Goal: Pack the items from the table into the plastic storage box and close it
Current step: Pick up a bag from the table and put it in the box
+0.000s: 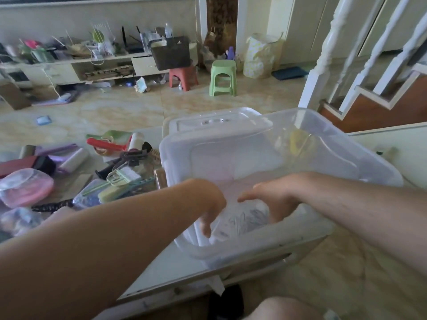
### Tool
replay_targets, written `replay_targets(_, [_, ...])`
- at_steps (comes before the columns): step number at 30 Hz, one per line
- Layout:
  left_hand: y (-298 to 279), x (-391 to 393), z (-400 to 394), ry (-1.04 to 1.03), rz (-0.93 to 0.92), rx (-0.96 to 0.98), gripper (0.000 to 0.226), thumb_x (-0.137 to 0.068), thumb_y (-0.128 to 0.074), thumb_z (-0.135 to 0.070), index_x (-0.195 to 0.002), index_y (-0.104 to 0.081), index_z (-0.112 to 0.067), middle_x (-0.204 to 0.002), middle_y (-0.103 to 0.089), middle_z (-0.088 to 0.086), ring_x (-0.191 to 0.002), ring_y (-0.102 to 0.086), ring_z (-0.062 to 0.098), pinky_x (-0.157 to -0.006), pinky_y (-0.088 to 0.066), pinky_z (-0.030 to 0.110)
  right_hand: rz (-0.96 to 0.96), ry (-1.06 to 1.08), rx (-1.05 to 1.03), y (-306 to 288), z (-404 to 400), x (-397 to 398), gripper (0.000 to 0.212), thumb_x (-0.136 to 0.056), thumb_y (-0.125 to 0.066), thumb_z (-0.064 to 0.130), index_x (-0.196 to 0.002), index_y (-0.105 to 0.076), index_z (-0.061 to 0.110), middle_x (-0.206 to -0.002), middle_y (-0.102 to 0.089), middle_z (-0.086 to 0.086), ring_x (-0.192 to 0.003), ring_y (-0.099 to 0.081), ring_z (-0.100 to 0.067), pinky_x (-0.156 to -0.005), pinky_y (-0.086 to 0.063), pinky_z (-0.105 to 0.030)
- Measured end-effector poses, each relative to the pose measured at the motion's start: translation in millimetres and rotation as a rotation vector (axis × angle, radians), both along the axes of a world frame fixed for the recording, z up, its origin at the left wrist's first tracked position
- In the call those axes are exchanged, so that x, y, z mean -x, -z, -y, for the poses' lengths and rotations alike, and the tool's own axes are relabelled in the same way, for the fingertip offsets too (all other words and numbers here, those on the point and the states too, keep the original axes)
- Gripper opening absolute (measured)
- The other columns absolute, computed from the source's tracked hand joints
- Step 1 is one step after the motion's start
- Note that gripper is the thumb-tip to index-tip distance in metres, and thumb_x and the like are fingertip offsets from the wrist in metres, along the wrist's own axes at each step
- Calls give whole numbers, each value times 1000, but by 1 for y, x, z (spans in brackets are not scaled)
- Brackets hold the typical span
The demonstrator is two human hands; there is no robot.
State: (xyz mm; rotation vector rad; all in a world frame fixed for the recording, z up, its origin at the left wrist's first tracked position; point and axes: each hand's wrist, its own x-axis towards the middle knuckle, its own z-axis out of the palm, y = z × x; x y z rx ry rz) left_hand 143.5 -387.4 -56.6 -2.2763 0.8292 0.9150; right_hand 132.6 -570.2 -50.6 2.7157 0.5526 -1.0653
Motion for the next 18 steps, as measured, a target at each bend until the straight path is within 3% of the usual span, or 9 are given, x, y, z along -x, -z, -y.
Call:
replay_targets(5, [14,0,1,83,92,-56,88,-79,-80,-58,-149,-49,-15,-144,-57,5,-129,-56,31,-108,-45,43,55,143,186,-9,9,6,89,-86,-71,67,-158,-41,23,-153,-54,-3,-127,-60,-26,-103,-48,-34])
replay_targets(8, [9,3,1,21,134,-66,75,-79,-82,-52,-142,-55,-21,-141,-56,-1,-128,-55,31,-97,-49,42,15,234,135,-16,10,12,87,-93,-72,54,-163,-30,24,-133,-63,6,-83,-60,-12,-70,-47,-19])
replay_targets(9, [5,6,2,-33,148,-61,66,-84,-79,-47,-141,-57,-22,-139,-56,-1,-128,-56,31,-97,-50,42,31,245,107,-18,8,15,89,-93,-73,51,-164,-26,27,-142,-59,5,-91,-63,-11,-74,-46,-18])
replay_targets(10, [1,10,2,-70,170,-65,57,-89,-75,-43,-140,-57,-22,-137,-57,-1,-126,-57,31,-98,-50,43,56,242,87,-19,7,18,91,-92,-74,51,-165,-25,30,-156,-50,4,-113,-64,-14,-87,-47,-21])
replay_targets(12, [-13,19,0,-59,245,-17,51,-91,-70,-47,-135,-59,-23,-128,-61,-1,-118,-61,29,-96,-52,44,97,210,91,-23,4,21,93,-91,-74,56,-166,-22,34,-166,-38,2,-144,-47,-24,-107,-40,-31])
replay_targets(15, [-42,28,-19,-36,371,375,47,-93,-62,-56,-135,-58,-34,-123,-63,-4,-114,-62,25,-86,-52,39,224,186,16,-44,-11,19,87,-90,-69,64,-163,-27,38,-164,-41,2,-146,-44,-26,-113,-40,-39])
replay_targets(18, [-76,43,-62,-84,498,889,32,-96,-54,-43,-127,-61,-44,-114,-65,-11,-106,-62,16,-79,-50,33,426,222,-266,-79,-43,18,69,-91,-69,60,-153,-43,43,-155,-50,3,-134,-53,-23,-107,-45,-39])
